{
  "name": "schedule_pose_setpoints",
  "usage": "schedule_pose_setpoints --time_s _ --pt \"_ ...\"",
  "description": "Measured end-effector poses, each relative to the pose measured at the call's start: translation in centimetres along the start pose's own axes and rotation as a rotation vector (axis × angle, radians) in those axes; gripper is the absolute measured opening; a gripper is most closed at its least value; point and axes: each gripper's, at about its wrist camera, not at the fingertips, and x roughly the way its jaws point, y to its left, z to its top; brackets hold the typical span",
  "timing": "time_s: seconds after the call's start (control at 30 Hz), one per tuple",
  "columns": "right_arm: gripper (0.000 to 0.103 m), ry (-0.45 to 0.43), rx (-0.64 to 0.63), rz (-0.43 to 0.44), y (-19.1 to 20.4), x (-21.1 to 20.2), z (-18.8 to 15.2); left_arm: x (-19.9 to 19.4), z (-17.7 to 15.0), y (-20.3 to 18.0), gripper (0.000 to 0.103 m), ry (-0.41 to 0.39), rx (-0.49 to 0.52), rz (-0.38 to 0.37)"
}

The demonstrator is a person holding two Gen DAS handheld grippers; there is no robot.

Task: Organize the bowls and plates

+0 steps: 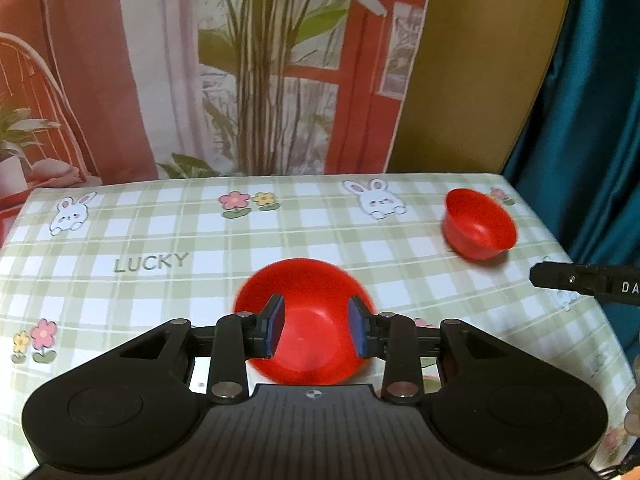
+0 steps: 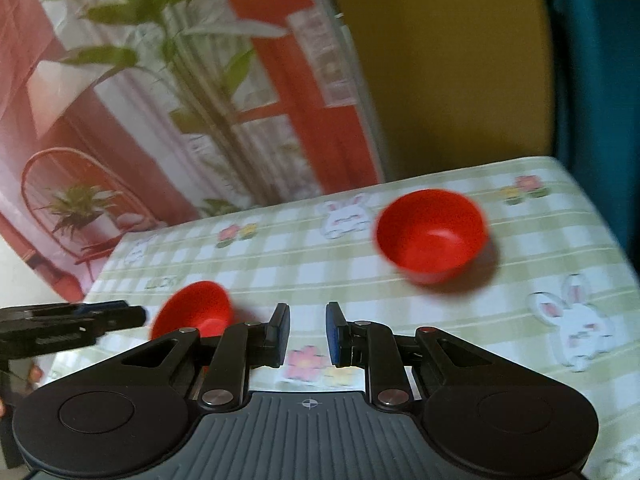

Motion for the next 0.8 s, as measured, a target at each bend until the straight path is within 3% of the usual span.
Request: schedule_pose_setpoints --time_s 0.33,0.5,0.8 --pt "0.021 -0.071 0.05 -0.093 -8.0 -1.5 0.5 2.6 0.7 -5.1 0.044 -0.031 -0.044 -0.071" --pt "0.023 -0.112 0.076 -0.14 -10.4 1.0 1.4 5.5 1.7 -7.5 0.047 -0.067 -0.04 -0.111" --pt "0.025 -0.114 0.116 -0.105 -12.5 6.9 2.9 10.9 2.9 -11.1 0.047 -0.054 -0.006 -0.126"
